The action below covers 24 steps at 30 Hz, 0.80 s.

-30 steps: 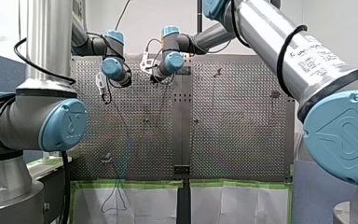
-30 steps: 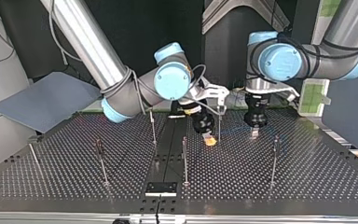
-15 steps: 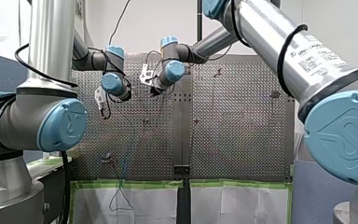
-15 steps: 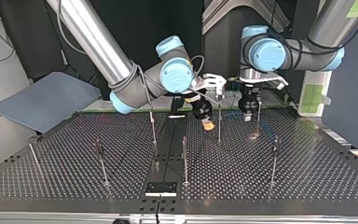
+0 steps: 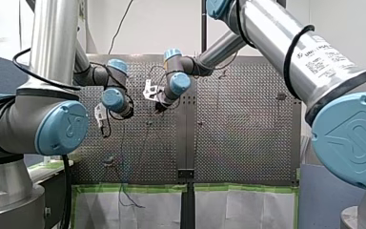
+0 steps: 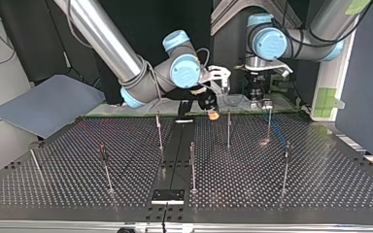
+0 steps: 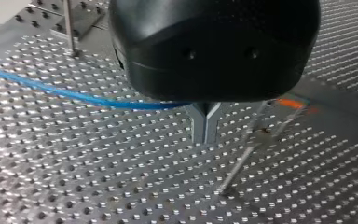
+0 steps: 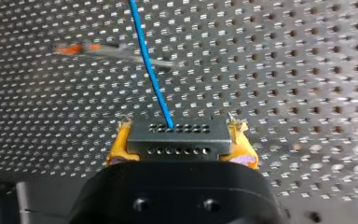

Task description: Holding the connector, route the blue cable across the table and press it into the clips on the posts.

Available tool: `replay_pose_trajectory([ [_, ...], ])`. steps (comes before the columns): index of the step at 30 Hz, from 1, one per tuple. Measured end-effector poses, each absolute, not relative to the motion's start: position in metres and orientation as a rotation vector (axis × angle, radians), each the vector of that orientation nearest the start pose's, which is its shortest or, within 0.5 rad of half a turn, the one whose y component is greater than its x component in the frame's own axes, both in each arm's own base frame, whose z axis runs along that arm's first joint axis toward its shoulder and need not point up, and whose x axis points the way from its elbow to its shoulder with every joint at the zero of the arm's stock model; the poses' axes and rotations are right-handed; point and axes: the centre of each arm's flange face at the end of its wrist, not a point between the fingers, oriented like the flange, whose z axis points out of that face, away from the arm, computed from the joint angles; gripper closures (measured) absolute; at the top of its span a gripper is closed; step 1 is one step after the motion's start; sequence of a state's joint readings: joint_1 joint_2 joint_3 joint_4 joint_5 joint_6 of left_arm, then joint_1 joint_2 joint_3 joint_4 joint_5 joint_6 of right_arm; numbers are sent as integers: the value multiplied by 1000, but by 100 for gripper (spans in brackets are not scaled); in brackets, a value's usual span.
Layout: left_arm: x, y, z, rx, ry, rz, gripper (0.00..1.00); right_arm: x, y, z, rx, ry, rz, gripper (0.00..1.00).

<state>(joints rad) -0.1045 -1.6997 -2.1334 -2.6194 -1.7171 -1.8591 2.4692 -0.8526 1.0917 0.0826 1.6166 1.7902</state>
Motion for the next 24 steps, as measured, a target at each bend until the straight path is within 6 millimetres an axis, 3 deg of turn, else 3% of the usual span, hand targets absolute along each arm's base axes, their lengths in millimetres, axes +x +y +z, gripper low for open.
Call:
replay_pose_trajectory([
  [11,399,-173,173,-230,1801,-212,98,632,-341,221,-2562,1273,-1889,100],
  [19,417,-184,156,-197,1785,-284,98,627,-339,188,-2578,1273,-1843,100],
  [24,437,-183,153,-210,1748,-286,98,626,-343,184,-2570,1280,-1849,100],
])
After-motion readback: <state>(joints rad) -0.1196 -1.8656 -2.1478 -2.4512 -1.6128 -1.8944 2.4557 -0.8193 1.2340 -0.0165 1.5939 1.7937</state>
